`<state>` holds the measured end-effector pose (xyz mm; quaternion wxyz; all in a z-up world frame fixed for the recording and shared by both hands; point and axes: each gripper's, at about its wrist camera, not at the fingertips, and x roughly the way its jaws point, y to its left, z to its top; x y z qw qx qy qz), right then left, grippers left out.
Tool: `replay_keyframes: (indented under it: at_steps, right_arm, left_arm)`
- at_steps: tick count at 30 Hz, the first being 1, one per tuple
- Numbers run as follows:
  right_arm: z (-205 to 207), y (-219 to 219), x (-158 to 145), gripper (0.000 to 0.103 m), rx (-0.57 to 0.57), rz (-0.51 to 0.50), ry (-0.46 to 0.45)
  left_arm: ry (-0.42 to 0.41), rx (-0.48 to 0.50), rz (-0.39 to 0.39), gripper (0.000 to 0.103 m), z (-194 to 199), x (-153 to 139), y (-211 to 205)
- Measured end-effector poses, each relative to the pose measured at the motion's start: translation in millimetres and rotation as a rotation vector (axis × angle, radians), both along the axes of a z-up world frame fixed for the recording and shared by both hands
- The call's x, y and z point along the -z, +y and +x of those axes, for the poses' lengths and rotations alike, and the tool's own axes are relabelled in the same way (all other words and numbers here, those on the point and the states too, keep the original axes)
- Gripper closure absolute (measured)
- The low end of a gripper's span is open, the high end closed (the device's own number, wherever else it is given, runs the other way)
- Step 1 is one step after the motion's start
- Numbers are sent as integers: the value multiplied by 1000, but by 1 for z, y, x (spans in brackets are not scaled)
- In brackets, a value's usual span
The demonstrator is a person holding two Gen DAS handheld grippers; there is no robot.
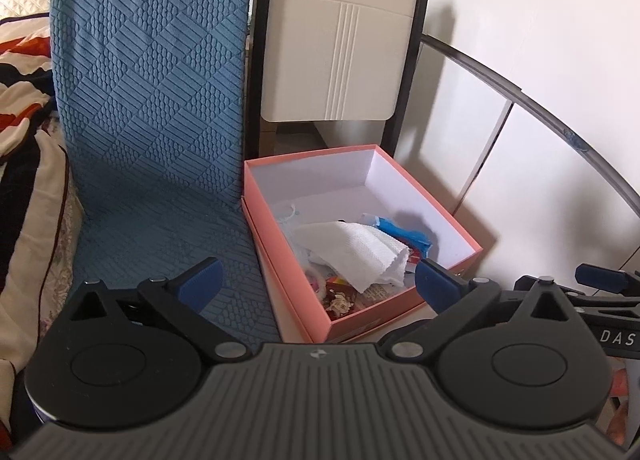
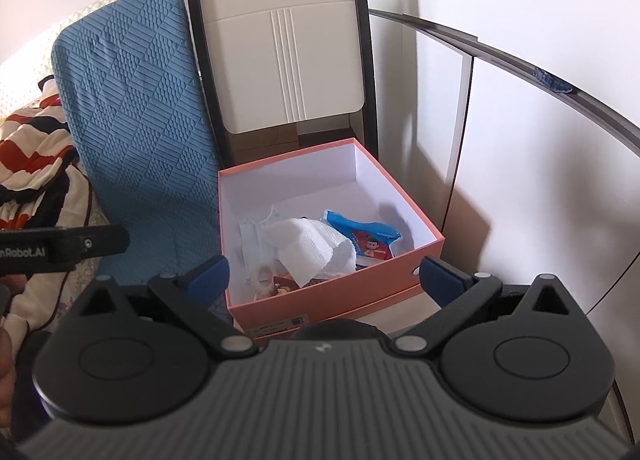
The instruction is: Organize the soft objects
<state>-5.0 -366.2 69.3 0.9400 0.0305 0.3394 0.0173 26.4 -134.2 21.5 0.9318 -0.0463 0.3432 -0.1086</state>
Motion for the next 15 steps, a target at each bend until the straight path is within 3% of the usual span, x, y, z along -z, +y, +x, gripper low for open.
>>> replay_keyframes:
  at_steps: [15]
  right_arm:
    - [-2,2,2,0,-4,1,9]
  left_arm:
    - [-9,-7,-12,0,-1,1,2]
